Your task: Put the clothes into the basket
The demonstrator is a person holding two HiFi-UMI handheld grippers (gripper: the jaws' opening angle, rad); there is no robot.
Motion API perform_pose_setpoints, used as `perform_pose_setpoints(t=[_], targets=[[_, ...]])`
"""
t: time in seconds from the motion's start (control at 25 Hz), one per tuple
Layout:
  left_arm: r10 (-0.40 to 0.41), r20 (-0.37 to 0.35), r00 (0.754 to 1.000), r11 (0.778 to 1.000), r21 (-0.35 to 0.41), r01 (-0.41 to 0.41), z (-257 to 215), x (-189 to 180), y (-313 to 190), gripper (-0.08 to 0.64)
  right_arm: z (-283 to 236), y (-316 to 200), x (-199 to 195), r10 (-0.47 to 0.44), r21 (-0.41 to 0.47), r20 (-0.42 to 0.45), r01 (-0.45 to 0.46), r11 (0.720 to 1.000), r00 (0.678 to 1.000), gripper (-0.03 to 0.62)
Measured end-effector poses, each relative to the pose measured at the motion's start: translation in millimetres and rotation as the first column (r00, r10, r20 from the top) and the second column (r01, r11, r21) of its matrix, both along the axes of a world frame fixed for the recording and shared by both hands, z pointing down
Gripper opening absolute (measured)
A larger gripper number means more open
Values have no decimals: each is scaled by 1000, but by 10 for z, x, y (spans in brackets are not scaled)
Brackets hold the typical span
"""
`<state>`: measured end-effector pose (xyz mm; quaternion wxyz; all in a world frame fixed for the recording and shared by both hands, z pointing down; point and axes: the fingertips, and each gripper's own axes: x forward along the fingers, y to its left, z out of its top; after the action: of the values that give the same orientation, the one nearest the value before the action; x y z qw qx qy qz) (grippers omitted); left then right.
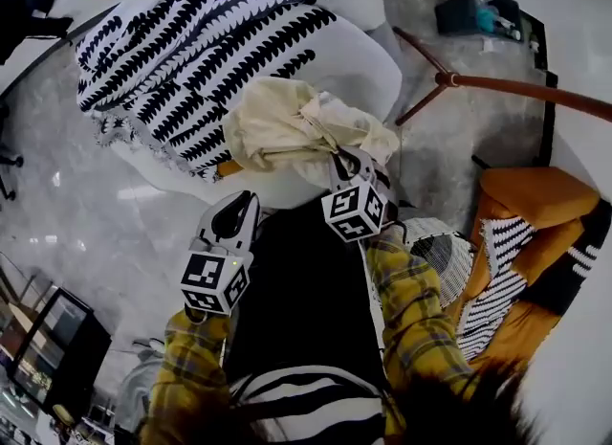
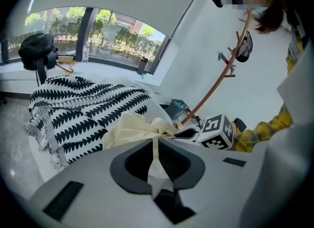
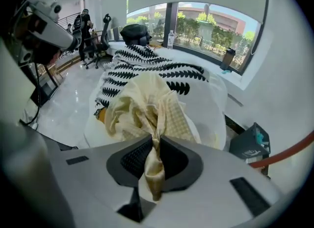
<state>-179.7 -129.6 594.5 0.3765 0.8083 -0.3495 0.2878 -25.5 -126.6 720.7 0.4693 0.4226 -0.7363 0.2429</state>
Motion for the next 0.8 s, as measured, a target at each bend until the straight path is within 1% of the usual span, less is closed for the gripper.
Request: perform_pose_setpoints(t=[0.2, 0.44, 0.64, 0.8], targets=[[61, -5, 998, 997, 49, -61, -240, -98, 85, 46, -463, 132, -80, 78, 68, 3, -78, 995, 997, 66], [99, -13, 995, 990, 103, -97, -565, -157, 98, 46, -1071, 197, -83, 186, 148, 37, -190, 971, 982, 66], [164, -37, 986, 975, 156, -157, -884, -179, 95, 46, -1657, 278, -104, 270, 222, 64, -278, 935, 961, 64], [234, -66, 970, 958, 186, -219, -1103, -123, 130, 46, -2152, 402, -92, 350, 285, 88, -360, 888, 933, 64]])
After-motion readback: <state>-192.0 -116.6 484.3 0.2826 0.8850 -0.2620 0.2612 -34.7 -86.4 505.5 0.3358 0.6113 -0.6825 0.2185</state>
